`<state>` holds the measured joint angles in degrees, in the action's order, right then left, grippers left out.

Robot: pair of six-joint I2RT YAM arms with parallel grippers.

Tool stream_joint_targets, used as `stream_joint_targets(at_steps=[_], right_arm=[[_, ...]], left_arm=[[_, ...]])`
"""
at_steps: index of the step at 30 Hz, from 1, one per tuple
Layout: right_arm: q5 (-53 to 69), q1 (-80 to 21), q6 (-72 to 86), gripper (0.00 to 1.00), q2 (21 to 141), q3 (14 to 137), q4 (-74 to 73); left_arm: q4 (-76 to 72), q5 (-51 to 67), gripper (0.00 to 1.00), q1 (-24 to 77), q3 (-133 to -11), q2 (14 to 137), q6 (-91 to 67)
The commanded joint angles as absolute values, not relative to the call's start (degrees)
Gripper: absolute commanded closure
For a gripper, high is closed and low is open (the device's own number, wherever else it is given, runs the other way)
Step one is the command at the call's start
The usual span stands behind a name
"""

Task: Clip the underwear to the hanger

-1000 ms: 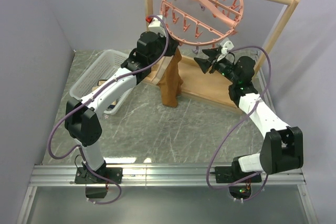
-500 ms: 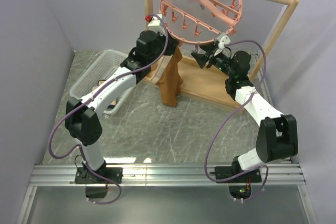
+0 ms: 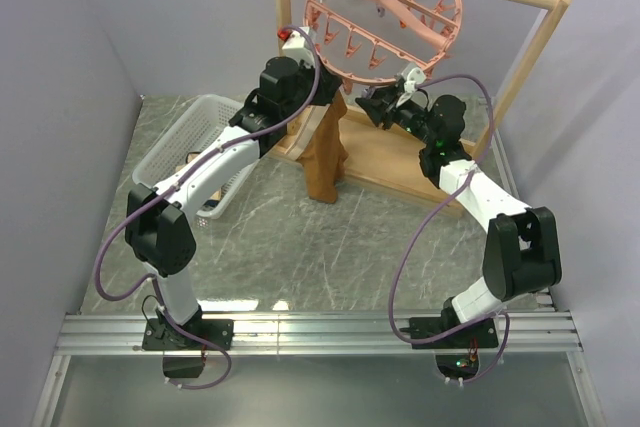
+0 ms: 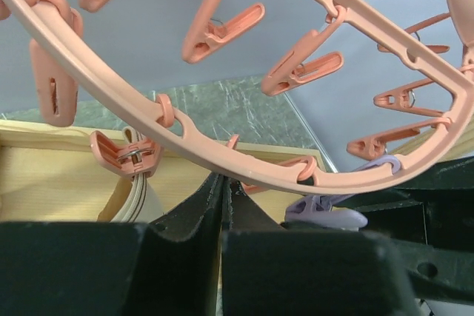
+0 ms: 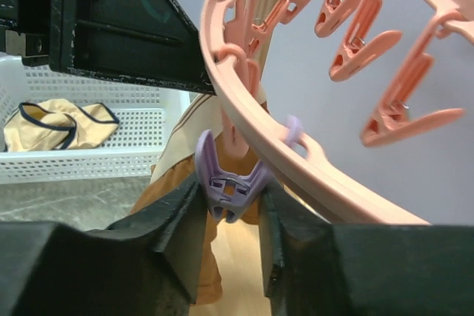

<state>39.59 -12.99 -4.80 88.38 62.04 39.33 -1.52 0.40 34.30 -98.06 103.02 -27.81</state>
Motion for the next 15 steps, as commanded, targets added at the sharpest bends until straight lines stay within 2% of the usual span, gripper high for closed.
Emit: stream_joint_targets(at_steps=[1, 4, 6, 9, 15], right_arm=[[37.8, -13.3, -5.0, 0.67, 87.8, 65.1, 43.3], [36.5, -14.0, -6.7, 0.75, 86.0, 64.3, 42.7], [36.0, -14.4, -7.1, 0.77, 85.3, 63.3, 42.2], [34.5, -15.4, -8.3, 0.80, 83.6, 62.1, 41.1], [30.7, -17.2, -11.1, 0.80, 80.5, 60.6, 36.7]], left_arm=[[-5.0, 3.0, 0.92, 33.8, -100.4, 101.5, -28.9], [-6.0, 5.7, 0.92, 33.8, -99.4, 99.9, -29.4], [-6.8, 7.5, 0.88, 33.8, -97.7, 98.2, -30.1], [-6.2, 9.0, 0.82, 33.9, -96.5, 96.0, -30.6], [-4.0, 7.7, 0.78, 35.5, -92.8, 90.3, -32.1]])
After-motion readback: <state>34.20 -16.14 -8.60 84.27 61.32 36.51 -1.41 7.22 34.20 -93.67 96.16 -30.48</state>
